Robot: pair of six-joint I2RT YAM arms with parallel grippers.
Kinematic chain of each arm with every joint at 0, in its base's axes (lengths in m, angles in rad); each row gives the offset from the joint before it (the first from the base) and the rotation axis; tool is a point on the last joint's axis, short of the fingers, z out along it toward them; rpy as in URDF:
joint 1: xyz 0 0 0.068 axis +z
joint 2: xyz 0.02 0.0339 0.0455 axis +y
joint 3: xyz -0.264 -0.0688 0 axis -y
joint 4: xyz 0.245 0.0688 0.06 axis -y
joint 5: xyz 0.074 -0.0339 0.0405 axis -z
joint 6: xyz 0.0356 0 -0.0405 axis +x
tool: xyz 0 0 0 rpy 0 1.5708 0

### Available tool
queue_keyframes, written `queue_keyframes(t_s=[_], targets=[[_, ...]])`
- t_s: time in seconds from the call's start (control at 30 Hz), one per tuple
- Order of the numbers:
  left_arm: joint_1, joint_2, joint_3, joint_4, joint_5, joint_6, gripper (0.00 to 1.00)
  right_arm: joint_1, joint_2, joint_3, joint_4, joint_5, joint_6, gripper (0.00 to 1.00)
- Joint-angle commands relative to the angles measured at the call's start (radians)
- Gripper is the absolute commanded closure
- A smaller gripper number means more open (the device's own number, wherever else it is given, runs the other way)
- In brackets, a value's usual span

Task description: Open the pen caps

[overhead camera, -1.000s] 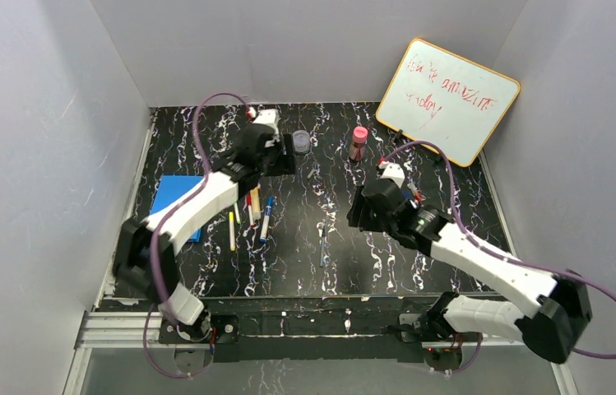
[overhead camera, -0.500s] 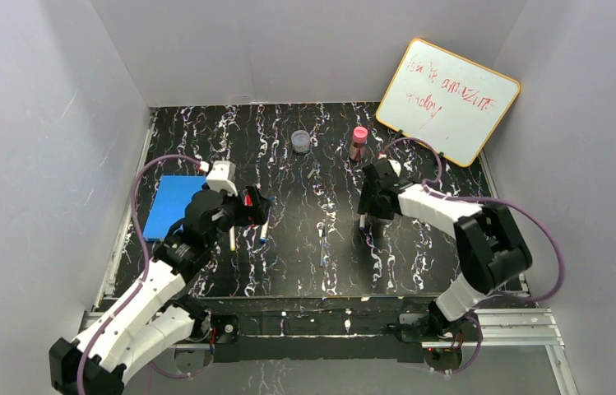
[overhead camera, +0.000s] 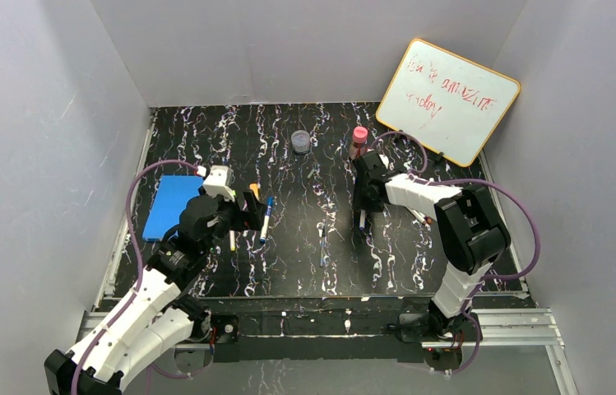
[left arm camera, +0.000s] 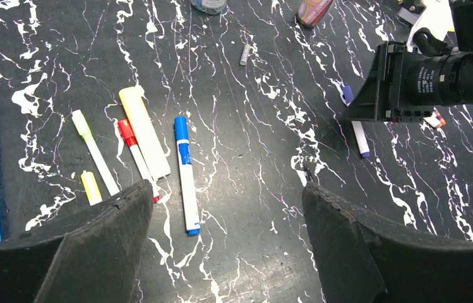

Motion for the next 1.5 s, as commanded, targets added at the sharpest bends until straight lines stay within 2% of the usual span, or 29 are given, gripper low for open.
queue_keyframes(t_s=[0.0,0.17,0.43,0.47,0.53,0.63,0.67,0.7,0.73,0.8,0.87,0.97,1.27,1.47], targets=[[-0.004,-0.007,-0.006,0.000,-0.009,0.019,0.16,-0.001,-0.010,-0.022,-0.029,0.032,-0.026,0.52],[-0.004,0.007,-0.007,-0.004,-0.010,0.025,0.18,-0.002,-0.009,-0.046,-0.022,0.025,-0.036,0.61],[-0.004,0.017,-0.013,0.003,-0.014,0.022,0.19,-0.002,-0.039,-0.108,-0.003,-0.014,-0.054,0.97],[-0.004,0.018,-0.016,0.011,-0.006,0.018,0.19,-0.002,-0.069,-0.107,-0.008,-0.020,-0.056,0.99],[-0.004,0.032,-0.027,0.063,0.051,-0.025,0.17,-0.001,-0.205,-0.114,0.008,-0.099,-0.057,0.99],[-0.004,0.083,0.054,0.122,0.210,-0.184,0.10,0.022,-0.500,-0.197,0.155,-0.451,-0.085,0.99],[-0.005,0.110,0.094,0.192,0.238,-0.243,0.08,0.044,-0.595,-0.221,0.195,-0.571,-0.101,0.99],[-0.005,0.138,0.112,0.250,0.273,-0.288,0.07,0.070,-0.665,-0.245,0.225,-0.618,-0.103,0.99],[-0.005,0.196,0.116,0.355,0.353,-0.363,0.05,0.101,-0.753,-0.284,0.290,-0.646,-0.092,0.99],[-0.016,0.316,0.109,0.571,0.489,-0.514,0.09,0.160,-0.836,-0.342,0.408,-0.684,-0.070,0.99],[-0.043,0.395,0.139,0.612,0.532,-0.555,0.13,0.182,-0.863,-0.373,0.467,-0.707,-0.047,0.99],[-0.069,0.436,0.161,0.612,0.562,-0.567,0.16,0.187,-0.890,-0.411,0.548,-0.721,-0.002,0.99],[-0.090,0.419,0.150,0.612,0.574,-0.572,0.23,0.191,-0.899,-0.455,0.661,-0.708,0.068,0.99],[-0.100,0.424,0.149,0.628,0.593,-0.578,0.34,0.192,-0.912,-0.462,0.683,-0.684,0.095,0.99]])
